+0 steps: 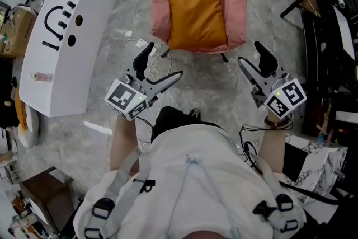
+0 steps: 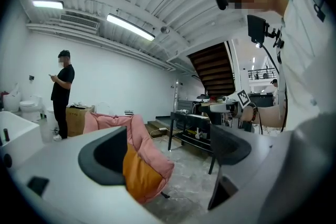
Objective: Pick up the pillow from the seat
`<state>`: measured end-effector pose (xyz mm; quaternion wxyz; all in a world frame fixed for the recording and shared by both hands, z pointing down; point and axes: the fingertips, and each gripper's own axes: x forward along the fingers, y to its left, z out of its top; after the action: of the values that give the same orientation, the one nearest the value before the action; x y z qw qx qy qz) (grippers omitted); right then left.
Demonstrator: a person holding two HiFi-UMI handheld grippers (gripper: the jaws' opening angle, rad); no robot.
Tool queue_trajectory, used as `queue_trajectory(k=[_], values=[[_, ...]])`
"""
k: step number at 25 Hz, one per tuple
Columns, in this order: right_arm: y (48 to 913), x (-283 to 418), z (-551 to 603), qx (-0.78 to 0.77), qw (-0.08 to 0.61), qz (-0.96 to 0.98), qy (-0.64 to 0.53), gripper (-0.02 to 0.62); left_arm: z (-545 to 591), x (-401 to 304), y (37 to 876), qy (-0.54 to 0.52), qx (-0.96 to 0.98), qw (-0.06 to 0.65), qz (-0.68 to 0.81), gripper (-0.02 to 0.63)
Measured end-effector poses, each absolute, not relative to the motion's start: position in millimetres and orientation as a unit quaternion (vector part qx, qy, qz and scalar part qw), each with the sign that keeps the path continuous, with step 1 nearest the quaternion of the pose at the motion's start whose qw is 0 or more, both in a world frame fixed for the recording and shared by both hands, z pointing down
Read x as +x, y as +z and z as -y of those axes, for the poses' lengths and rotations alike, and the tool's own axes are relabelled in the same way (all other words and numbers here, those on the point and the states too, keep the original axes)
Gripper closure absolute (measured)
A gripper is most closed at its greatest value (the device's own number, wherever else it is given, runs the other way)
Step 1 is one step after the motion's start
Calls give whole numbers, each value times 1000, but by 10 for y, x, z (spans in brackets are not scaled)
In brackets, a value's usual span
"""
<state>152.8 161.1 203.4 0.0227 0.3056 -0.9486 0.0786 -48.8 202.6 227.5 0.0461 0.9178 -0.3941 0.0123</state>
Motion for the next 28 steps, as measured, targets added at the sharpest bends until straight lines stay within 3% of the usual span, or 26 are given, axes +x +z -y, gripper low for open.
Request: queue_trajectory(k=[20, 28], values=[[2394, 1676, 317, 412, -11, 898, 155, 281, 56, -904, 2979, 66, 920, 144, 358, 126], [2624, 1323, 1115, 428, -12, 884, 186, 264, 996, -1184, 3461, 90, 905, 217, 355, 126]])
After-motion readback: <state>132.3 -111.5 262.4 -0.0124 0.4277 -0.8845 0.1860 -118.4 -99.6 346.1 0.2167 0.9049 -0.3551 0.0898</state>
